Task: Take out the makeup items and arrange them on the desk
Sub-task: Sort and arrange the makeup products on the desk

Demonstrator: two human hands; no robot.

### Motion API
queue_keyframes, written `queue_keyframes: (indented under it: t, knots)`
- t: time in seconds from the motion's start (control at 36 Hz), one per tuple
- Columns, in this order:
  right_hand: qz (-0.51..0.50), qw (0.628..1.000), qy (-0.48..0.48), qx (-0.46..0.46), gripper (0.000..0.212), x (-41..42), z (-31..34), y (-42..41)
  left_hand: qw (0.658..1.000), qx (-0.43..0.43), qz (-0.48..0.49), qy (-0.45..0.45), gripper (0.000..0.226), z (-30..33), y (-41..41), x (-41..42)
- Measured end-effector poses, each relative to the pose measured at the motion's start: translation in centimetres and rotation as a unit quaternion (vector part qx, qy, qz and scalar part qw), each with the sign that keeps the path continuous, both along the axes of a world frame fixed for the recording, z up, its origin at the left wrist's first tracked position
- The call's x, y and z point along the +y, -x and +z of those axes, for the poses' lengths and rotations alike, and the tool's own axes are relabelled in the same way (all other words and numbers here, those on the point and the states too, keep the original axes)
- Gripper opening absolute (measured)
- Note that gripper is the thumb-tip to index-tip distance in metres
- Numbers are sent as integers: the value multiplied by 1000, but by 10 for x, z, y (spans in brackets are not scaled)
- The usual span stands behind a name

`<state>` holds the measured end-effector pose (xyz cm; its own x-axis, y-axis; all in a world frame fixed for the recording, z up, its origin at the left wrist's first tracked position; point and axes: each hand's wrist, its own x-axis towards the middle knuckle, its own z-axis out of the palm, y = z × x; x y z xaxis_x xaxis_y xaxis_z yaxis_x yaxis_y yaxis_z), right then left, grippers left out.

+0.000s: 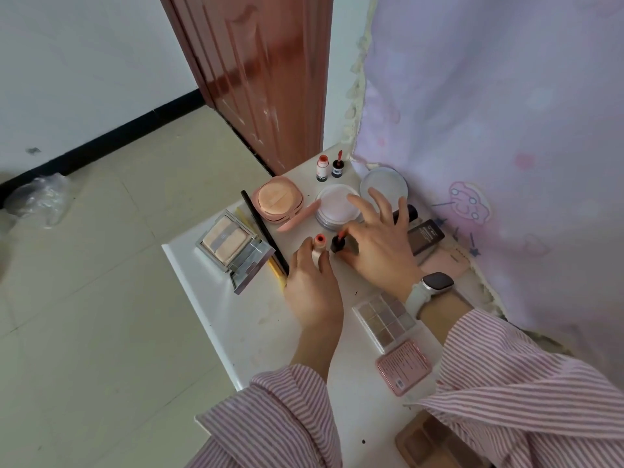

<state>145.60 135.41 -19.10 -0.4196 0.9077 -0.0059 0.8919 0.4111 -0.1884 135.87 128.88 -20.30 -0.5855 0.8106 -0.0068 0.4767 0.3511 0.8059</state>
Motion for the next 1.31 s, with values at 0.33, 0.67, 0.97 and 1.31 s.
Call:
queue_keyframes:
  t: [0.33, 0.67, 0.97, 1.31]
  knots:
    - [-121, 987, -72, 80, 29, -12, 19, -40, 995, 45, -67, -50, 39, 4, 0, -51]
    - [-246, 964, 101, 9, 44, 10, 32, -32, 930, 271, -243, -44, 31, -23, 16, -86]
    - [-226, 962, 136, 71, 38, 21, 33, -40, 916, 308, -256, 4, 37, -25, 17, -90]
    - [-125, 973, 179, -70, 11, 40, 37, -47, 911, 318, -260, 24, 36, -26, 17, -90]
